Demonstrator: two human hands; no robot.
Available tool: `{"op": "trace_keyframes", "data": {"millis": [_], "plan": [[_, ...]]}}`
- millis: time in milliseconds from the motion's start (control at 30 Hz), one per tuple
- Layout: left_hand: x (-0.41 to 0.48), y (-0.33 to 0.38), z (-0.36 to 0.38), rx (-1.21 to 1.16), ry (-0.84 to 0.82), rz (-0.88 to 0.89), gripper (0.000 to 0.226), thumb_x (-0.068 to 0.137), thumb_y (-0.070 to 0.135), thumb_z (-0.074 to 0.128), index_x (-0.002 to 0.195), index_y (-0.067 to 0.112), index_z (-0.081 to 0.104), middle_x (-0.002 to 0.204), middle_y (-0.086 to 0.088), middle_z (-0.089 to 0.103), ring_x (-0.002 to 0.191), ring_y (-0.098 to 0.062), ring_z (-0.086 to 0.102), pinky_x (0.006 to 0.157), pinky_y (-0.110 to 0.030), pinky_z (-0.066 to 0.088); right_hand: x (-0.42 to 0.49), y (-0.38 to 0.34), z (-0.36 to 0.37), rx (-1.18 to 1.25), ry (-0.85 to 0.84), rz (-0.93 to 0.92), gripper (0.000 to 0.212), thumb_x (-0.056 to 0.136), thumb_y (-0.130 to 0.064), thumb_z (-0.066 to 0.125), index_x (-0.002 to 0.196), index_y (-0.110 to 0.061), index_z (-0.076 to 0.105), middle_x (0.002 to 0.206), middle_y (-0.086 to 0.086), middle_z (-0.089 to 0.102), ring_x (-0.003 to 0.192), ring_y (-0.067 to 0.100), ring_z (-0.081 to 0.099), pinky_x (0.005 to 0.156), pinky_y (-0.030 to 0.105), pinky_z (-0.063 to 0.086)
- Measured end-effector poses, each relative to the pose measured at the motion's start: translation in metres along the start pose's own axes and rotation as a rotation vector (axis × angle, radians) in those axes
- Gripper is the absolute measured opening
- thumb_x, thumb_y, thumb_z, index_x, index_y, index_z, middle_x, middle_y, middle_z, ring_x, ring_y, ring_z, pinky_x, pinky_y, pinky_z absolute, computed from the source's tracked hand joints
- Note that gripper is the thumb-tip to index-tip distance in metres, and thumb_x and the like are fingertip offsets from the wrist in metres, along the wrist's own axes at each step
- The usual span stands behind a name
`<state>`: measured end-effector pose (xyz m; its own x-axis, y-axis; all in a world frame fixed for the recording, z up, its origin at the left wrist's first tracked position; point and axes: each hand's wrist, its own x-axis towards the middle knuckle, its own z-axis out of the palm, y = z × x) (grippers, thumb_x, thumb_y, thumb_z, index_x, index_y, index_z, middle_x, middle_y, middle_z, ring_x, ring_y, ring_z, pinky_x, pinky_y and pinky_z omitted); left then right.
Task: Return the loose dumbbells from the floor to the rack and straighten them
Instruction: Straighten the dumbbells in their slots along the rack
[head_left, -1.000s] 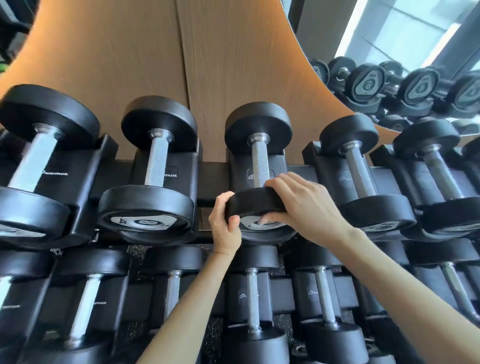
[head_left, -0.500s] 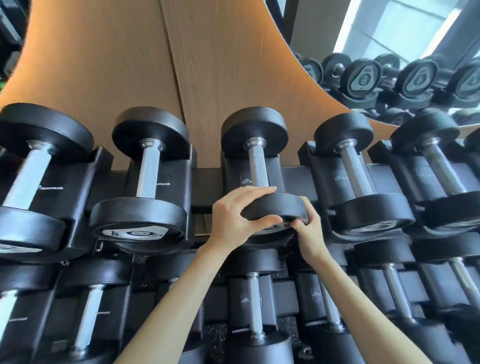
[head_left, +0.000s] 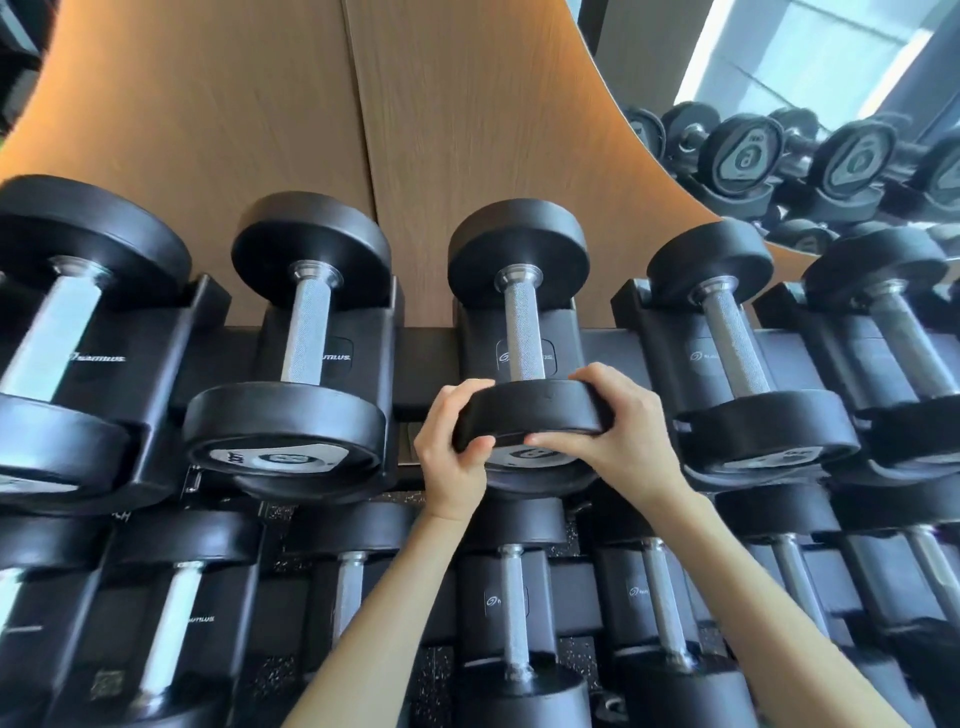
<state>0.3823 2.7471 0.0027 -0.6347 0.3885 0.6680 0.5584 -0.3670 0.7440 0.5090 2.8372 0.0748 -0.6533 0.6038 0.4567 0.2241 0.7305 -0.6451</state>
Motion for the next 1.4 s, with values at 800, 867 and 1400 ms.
{"op": "trace_keyframes", "data": {"millis": [800, 867, 1400], "plan": [[0.037, 0.045, -0.001, 0.168, -0.582, -0.140, 0.044, 0.079, 0.051, 0.062, 0.110, 0.020, 0.064, 0.109, 0.008, 0.065, 0.110, -0.013, 0.057, 0.098, -0.040, 0.044, -0.038, 0.049, -0.010, 0.605, -0.187, 0.402, 0.068, 0.055, -0.053, 0.082, 0.110, -0.024, 0.055, 0.109, 0.007, 0.064, 0.104, 0.021, 0.061, 0.091, 0.037, 0.049], [0.033, 0.042, 0.000, 0.159, -0.526, -0.132, 0.046, 0.075, 0.052, 0.066, 0.108, 0.019, 0.066, 0.107, 0.009, 0.066, 0.107, -0.012, 0.059, 0.095, -0.039, 0.046, -0.039, 0.045, -0.016, 0.550, -0.200, 0.377, 0.066, 0.056, -0.050, 0.082, 0.111, -0.027, 0.053, 0.108, -0.002, 0.065, 0.104, 0.015, 0.062, 0.088, 0.033, 0.048], [0.020, 0.048, -0.004, 0.108, -0.349, -0.294, 0.052, 0.069, 0.062, 0.068, 0.104, 0.024, 0.060, 0.105, 0.003, 0.063, 0.102, -0.015, 0.058, 0.090, -0.030, 0.046, -0.024, -0.002, -0.029, 0.348, -0.109, 0.043, 0.041, 0.076, -0.006, 0.072, 0.114, -0.018, 0.061, 0.111, -0.009, 0.057, 0.107, -0.001, 0.053, 0.092, 0.013, 0.039]]}}
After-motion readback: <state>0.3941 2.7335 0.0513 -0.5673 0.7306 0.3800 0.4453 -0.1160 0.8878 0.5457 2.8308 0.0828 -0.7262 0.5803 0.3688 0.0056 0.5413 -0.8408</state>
